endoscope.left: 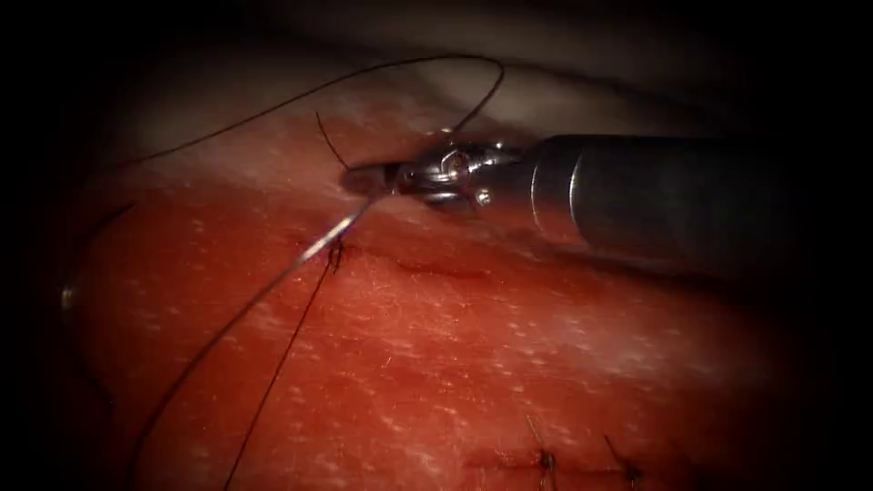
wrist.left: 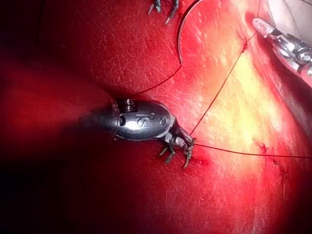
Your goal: Wound Closure
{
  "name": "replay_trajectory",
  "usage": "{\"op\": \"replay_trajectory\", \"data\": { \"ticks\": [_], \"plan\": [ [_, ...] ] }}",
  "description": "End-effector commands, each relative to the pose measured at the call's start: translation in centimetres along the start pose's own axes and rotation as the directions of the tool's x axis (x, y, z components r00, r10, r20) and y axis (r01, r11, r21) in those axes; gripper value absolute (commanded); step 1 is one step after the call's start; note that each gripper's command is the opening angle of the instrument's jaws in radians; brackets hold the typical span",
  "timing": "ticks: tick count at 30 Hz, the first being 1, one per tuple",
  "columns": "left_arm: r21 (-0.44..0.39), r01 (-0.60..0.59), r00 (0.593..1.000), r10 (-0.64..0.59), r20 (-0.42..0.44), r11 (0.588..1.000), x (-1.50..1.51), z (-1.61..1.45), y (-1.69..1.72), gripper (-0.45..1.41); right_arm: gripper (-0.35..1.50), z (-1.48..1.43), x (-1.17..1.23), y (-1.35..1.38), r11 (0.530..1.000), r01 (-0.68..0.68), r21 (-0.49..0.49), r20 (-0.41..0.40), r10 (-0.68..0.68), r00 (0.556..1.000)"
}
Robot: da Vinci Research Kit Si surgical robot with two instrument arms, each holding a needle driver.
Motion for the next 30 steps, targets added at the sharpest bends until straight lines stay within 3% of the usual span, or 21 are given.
{"op": "replay_trajectory", "data": {
  "ticks": [1, 19, 24, 27, 28, 30],
  "plan": [
    [-0.004, 0.005, 1.000, -0.005, -0.003, 1.000, -0.10, 0.06, 0.06, -0.35, -0.35, 0.09, 0.09, -0.01, 1.000, 0.008, -0.002, -0.001, -0.008, 1.000],
    [-0.035, 0.028, 1.000, -0.028, -0.001, 0.999, -0.24, 0.18, 0.32, -0.35, -0.35, 0.23, 0.26, 0.23, 0.994, 0.088, -0.069, -0.026, -0.090, 0.996],
    [-0.042, 0.037, 0.999, -0.037, -0.005, 0.998, -0.11, 0.21, 0.33, -0.35, -0.35, 0.22, 0.20, 0.20, 0.995, 0.083, -0.053, -0.048, -0.085, 0.995],
    [-0.050, 0.039, 0.999, -0.040, -0.015, 0.998, 0.07, 0.20, 0.27, -0.35, -0.35, 0.15, 0.18, 0.15, 0.990, 0.143, 0.010, -0.097, -0.141, 0.985],
    [-0.046, 0.026, 0.999, -0.027, -0.028, 0.999, 0.27, 0.20, 0.20, -0.35, 0.37, 0.07, 0.19, 0.11, 0.980, 0.176, 0.092, -0.146, -0.162, 0.976],
    [-0.043, 0.004, 0.999, -0.005, -0.038, 0.999, 0.51, 0.21, 0.10, -0.35, 0.88, 0.00, 0.22, 0.08, 0.964, 0.241, 0.112, -0.188, -0.218, 0.958]
  ]
}}
